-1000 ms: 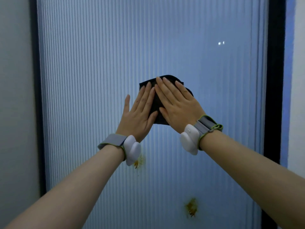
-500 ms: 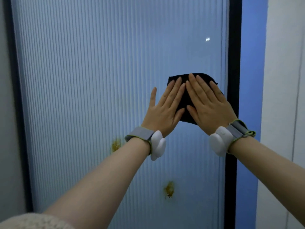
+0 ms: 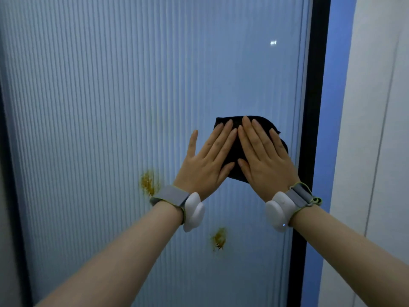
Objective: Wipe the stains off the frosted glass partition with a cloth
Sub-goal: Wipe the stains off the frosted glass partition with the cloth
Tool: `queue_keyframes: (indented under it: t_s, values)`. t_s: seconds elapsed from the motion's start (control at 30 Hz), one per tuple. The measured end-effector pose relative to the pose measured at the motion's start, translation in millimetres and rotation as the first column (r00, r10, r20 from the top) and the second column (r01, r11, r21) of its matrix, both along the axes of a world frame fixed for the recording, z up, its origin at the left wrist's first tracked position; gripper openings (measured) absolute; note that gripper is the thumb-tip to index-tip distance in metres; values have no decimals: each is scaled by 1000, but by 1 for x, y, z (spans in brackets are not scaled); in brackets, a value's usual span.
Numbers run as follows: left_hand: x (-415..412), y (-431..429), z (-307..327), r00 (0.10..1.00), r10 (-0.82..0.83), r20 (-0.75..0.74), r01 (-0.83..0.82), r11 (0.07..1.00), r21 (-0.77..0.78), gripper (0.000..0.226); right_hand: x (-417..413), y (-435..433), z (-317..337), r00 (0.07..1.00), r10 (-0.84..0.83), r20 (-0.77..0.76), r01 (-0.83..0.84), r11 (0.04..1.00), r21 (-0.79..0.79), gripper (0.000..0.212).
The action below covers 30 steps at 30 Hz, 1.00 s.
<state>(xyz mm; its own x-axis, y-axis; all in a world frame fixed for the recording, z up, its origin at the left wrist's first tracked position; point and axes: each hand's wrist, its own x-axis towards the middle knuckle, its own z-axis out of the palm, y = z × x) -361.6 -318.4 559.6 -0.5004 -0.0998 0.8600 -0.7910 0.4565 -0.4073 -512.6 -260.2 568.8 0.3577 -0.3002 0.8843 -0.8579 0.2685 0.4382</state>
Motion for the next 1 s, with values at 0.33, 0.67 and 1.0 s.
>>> queue_keyframes:
  t_s: [0.33, 0.67, 1.0]
  values:
    - [30, -12, 4, 999, 39, -29, -39, 999, 25, 58, 27, -13, 12, 998, -5, -69, 8, 999, 39, 55]
    - [86, -35, 8, 987, 59, -150, -42, 992, 116, 59, 87, -39, 36, 987, 38, -157, -22, 994, 105, 55]
    - [152, -65, -4, 963, 111, -247, -52, 971, 234, 60, 154, -75, 39, 957, 229, -176, -172, 942, 290, 58]
